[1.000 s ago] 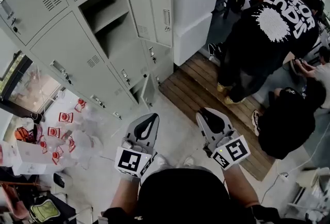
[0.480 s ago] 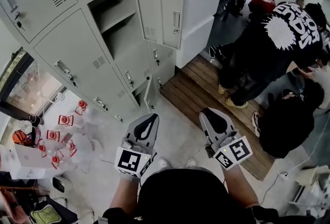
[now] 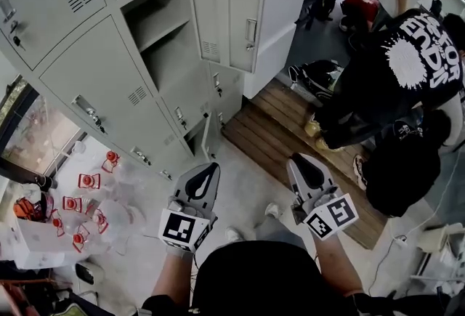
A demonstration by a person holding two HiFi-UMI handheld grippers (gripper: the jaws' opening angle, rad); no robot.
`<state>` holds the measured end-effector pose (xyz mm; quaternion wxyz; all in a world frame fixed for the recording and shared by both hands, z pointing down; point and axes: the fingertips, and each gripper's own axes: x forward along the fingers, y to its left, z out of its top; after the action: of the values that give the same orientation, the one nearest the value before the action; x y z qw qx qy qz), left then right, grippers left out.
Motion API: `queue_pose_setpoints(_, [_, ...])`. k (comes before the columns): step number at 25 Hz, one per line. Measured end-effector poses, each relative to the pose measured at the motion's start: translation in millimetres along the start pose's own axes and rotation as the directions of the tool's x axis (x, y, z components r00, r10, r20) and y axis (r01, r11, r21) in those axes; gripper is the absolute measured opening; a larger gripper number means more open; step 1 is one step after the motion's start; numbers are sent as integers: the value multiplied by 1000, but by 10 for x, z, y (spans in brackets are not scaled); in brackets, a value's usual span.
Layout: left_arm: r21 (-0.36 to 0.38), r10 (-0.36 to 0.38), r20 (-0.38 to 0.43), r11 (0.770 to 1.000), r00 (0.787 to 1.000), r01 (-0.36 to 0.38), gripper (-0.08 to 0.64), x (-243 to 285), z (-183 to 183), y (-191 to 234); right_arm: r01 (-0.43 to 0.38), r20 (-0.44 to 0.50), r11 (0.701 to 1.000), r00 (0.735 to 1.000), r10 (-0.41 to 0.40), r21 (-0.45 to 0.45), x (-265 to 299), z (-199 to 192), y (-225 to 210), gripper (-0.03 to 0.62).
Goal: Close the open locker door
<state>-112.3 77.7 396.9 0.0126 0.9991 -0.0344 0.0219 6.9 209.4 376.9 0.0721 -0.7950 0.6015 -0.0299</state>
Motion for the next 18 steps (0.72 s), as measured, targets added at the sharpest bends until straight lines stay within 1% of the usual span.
queue_pose_setpoints(6, [-1, -13, -10, 1000, 1000, 13, 23, 294, -49, 119, 11, -9, 999, 1000, -11, 34, 224, -72, -234, 64])
queue_pose_setpoints(9, [7, -14, -35, 1000, 999, 14, 23, 520, -99, 195, 1, -11, 998, 1000, 0, 65, 388, -96, -414, 64])
queue_pose_setpoints(14, [7, 9, -38, 1000, 999, -9, 23, 1009, -87, 352, -25, -22, 996, 999, 27, 84, 727, -116, -817, 64])
queue_pose_setpoints(18, [7, 33, -44, 999, 999, -33, 23, 1441, -62, 466, -61, -24, 995, 998, 63, 80, 1046, -88, -1162, 64])
